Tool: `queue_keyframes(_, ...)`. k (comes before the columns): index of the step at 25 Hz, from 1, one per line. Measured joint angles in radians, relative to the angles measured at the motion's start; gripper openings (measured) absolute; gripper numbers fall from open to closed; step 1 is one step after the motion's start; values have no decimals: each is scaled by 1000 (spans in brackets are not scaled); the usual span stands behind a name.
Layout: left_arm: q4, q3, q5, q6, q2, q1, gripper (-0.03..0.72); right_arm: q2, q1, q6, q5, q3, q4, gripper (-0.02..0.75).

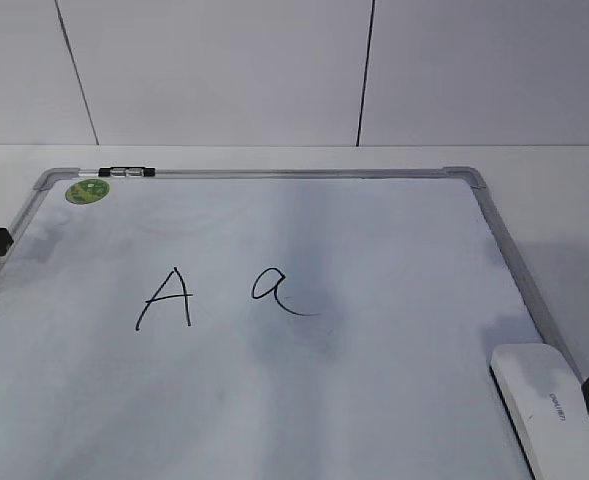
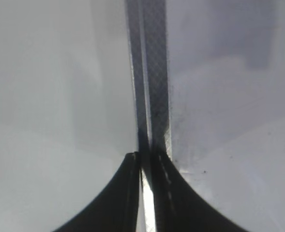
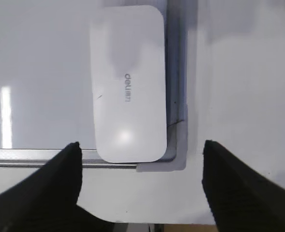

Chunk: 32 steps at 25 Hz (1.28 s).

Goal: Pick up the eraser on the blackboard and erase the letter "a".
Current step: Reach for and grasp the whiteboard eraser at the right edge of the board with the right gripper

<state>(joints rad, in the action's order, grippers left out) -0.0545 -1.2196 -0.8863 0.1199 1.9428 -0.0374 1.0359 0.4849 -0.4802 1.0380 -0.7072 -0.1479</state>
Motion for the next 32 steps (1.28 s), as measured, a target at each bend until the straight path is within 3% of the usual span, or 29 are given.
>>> queue_keyframes(16, 0, 0, 0, 0, 0, 0, 54, 162, 0, -22, -79, 0, -27, 592)
queue_keyframes(32, 0, 0, -1, 0, 0, 0, 54, 172, 0, -23, -95, 0, -64, 592)
